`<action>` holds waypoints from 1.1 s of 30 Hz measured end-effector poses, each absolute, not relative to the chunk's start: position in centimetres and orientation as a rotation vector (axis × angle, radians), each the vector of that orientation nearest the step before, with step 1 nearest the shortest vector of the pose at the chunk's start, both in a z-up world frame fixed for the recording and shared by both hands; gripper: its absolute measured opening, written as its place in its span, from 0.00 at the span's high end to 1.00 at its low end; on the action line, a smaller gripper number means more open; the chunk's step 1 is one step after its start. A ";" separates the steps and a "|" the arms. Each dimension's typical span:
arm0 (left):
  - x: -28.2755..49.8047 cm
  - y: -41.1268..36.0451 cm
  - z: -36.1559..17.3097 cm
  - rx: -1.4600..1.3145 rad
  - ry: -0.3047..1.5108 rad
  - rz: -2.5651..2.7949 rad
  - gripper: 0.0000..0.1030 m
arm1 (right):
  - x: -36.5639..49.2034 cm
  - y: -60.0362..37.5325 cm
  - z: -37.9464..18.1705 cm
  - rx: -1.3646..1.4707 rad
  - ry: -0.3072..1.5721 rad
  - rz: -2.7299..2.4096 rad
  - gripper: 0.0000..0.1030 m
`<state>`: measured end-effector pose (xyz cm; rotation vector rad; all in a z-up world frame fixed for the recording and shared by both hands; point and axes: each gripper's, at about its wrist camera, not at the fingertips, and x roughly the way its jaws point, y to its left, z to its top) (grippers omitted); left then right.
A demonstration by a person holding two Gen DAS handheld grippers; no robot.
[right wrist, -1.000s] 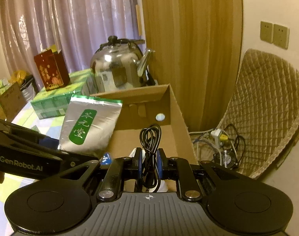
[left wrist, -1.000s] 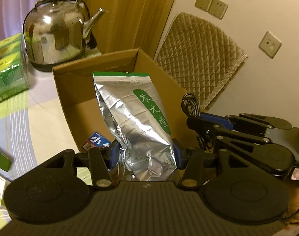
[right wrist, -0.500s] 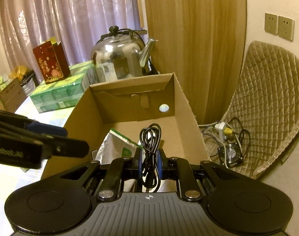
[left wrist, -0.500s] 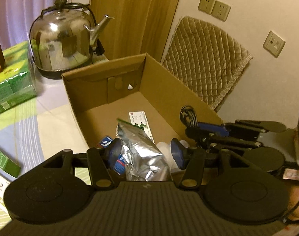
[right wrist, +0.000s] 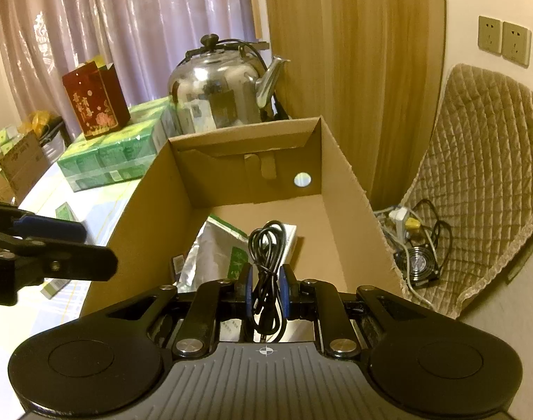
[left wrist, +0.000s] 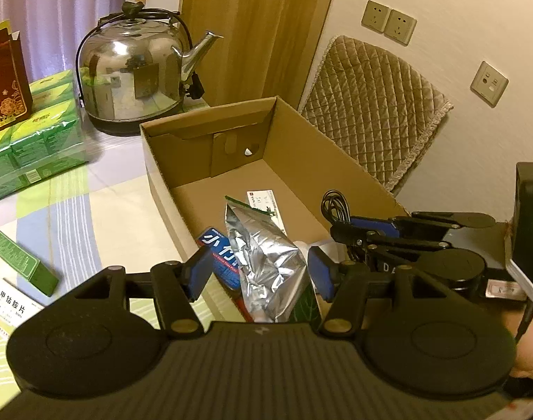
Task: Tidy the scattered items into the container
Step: 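Open both grippers to drop the foil bag and cable into the box, then move both grippers back toward the two medicine boxes on the table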
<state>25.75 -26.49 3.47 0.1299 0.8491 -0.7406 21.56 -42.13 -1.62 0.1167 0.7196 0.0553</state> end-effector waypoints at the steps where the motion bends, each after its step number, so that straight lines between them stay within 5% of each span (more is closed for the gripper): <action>1: 25.7 -26.4 3.5 0.127 0.849 -0.741 0.46 | 21.5 -42.1 -1.6 0.122 0.716 0.057 0.88; 14: 24.1 -24.0 4.8 0.109 0.833 -0.718 0.41 | 19.9 -41.4 1.0 0.128 0.673 0.052 0.62; 19: 22.6 -22.0 6.1 0.111 0.810 -0.704 0.35 | 18.6 -39.8 3.5 0.121 0.634 0.076 0.41; 24: 20.8 -18.0 6.7 0.127 0.804 -0.654 0.33 | 17.3 -37.1 5.6 0.105 0.603 0.131 0.37; 28: 19.2 -13.7 6.5 0.147 0.805 -0.591 0.25 | 15.8 -33.9 6.7 0.081 0.580 0.196 0.17; 33: 17.8 -8.0 5.9 0.167 0.828 -0.484 0.19 | 14.6 -29.9 7.0 0.037 0.583 0.278 0.15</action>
